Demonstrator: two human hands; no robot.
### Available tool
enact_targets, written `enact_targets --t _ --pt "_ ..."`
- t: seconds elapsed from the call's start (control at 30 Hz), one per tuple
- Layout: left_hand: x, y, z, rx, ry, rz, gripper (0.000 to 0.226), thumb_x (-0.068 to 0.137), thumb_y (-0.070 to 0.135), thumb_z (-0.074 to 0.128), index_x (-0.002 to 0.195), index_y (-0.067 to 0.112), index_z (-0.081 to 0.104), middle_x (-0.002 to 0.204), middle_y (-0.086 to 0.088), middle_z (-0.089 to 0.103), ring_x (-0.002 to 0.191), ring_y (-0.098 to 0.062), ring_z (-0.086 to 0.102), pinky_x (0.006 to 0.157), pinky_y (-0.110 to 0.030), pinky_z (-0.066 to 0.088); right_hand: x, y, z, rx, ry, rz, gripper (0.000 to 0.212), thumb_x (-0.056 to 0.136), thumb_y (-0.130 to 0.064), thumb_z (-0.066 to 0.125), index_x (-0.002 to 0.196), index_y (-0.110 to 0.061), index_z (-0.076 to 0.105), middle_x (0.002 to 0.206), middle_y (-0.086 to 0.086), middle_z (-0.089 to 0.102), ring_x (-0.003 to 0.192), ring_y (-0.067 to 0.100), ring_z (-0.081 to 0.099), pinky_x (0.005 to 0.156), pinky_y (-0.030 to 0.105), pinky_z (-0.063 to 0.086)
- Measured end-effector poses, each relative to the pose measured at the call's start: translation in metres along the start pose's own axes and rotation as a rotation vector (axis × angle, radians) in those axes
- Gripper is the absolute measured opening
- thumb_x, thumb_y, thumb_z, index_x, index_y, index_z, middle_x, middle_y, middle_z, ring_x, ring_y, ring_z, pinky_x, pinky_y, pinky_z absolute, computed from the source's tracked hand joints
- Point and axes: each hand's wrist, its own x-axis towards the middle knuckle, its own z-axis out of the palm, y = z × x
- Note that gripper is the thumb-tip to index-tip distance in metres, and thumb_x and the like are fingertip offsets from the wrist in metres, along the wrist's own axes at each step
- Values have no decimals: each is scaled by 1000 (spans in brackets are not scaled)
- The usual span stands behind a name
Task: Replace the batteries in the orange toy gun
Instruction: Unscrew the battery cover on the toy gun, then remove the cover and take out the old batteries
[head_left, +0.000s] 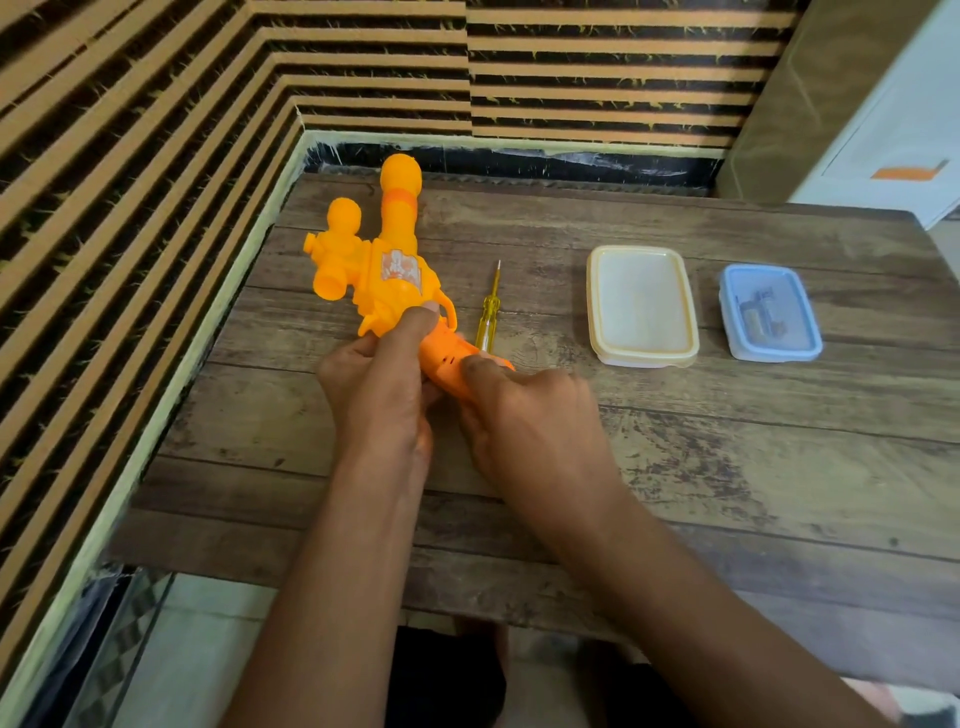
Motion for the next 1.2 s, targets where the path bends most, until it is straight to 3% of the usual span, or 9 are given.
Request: enact_targets --t 0.13,0.3,0.43,0.53,0.7,0.8,0.97,1.07,1.2 --pt "-2 1 -1 45 47 35 13 82 7 80 71 12 74 65 -3 72 56 -16 68 49 -28 55 -3 -1 -3 13 5 -43 31 64 -2 92 79 -5 66 64 12 67 39 39 57 40 31 41" --pt "-4 -1 3 45 50 67 14 82 8 79 70 12 73 68 -5 70 61 -19 66 55 -30 57 -10 9 -10 102 -3 -60 20 77 0 81 88 -5 65 71 13 66 46 43 58 42 42 51" --pt "-5 -2 6 2 43 56 17 85 6 77 72 16 72 67 0 73 67 -18 72 57 -32 60 -10 25 -28 255 144 27 2 87 -7 75 85 -7 73 69 9 69 53 35 63 46 42 52" --pt "-4 -3 8 4 44 48 17 84 8 78 72 18 72 71 -3 73 73 -22 74 62 -36 61 -8 28 -37 329 179 46 3 88 -10 76 85 -10 76 74 6 74 63 27 72 52 40 55" --pt "-1 -4 8 -19 39 25 13 84 8 77 82 18 71 85 -9 77 83 -30 78 64 -38 62 -8 40 -48 232 137 14 11 92 -15 72 82 -8 72 73 7 70 63 33 68 52 42 54" --pt "4 -5 7 -14 50 19 12 84 9 77 88 18 71 99 -15 79 88 -35 79 70 -45 65 -13 51 -59 165 34 14 9 90 -20 67 86 -12 70 75 4 67 64 35 66 53 44 54" --pt "10 -8 6 8 32 -1 13 82 14 78 92 19 71 102 -14 79 90 -33 79 75 -47 65 -22 65 -69 29 -207 32 14 88 -26 54 90 -16 64 82 2 63 69 43 64 57 47 55" --pt "10 -8 6 4 33 -1 12 83 13 77 92 18 71 102 -15 79 89 -33 79 74 -46 65 -20 63 -69 -91 -310 63 4 88 -20 61 89 -18 58 90 1 63 77 42 66 59 39 52" --pt "9 -8 6 -10 25 0 11 86 10 75 93 16 69 98 -14 79 84 -30 80 70 -43 65 -16 58 -71 -251 -432 115 15 91 -16 64 89 -21 50 102 0 62 92 37 67 63 36 40"
